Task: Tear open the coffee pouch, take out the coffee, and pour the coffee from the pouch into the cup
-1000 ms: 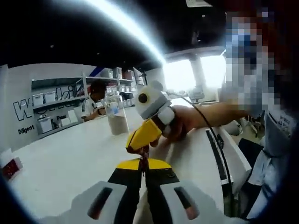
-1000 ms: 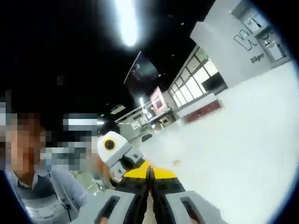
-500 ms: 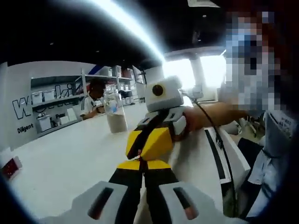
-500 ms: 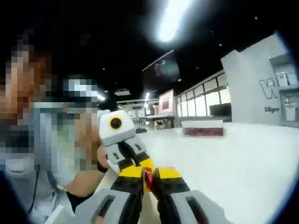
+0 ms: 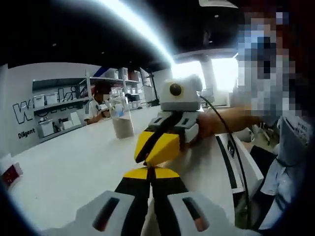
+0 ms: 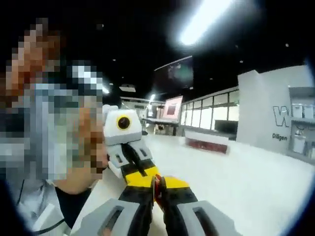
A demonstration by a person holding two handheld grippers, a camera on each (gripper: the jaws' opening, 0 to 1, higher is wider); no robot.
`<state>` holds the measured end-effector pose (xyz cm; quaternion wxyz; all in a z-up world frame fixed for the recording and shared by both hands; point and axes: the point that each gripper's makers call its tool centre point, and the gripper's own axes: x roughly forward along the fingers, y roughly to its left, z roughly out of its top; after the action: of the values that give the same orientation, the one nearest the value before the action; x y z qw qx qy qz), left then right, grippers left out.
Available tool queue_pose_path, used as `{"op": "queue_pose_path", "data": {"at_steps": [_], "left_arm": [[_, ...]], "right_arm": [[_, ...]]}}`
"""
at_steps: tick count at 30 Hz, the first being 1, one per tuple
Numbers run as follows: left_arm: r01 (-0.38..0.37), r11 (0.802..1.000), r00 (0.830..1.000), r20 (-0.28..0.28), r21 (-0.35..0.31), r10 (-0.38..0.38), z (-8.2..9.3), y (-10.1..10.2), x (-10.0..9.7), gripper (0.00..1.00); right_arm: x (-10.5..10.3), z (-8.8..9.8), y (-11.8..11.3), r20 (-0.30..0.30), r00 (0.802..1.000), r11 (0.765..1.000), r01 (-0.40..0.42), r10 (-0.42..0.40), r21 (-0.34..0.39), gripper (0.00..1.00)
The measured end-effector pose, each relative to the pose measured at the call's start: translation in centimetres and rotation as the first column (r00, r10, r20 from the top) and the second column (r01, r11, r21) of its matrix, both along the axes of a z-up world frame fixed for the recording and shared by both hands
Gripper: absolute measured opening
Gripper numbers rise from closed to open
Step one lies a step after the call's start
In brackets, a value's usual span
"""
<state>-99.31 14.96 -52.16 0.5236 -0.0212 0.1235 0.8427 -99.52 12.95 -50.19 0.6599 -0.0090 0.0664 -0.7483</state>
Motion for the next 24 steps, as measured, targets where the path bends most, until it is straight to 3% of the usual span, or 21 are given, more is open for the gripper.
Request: {"op": "queue_pose_path", "data": {"at_steps": [2,5,10,17,24], "left_arm": [[-0.002,1.0,1.0,0.0,-0.001,0.002,0.0,0.0,-0.1,0.04],[-0.013,1.0,1.0,0.015,0.012,0.013,0.1,-0.1,-0.2,0.04],[-0.03,0.999,0.999,0.021,0.016,0.03,0.1,-0.1,-0.4,0.03],[-0.041,0.999,0.998,0.053,0.025,0.04,0.1,-0.1,-0.5,0.02],[-0.066,0.997,0.993,0.106,0.048,0.06,0.0,-0.1,-0.6,0.02]], "right_arm": [[-0.1,0.2,0.2,0.011,1.0,1.0,0.01,-0.01,-0.009,0.06],[-0.5,0.6,0.4,0.097,0.995,0.998,0.024,-0.018,-0.053,0.06],[-1.0,0.6,0.6,0.171,0.985,0.997,0.04,-0.029,-0.063,0.04],[-0.9,0.6,0.5,0.098,0.992,0.996,0.083,-0.079,-0.04,0.02],[-1.7,0.4,0.8,0.063,0.989,0.991,0.133,-0.131,-0.021,0.01]]}}
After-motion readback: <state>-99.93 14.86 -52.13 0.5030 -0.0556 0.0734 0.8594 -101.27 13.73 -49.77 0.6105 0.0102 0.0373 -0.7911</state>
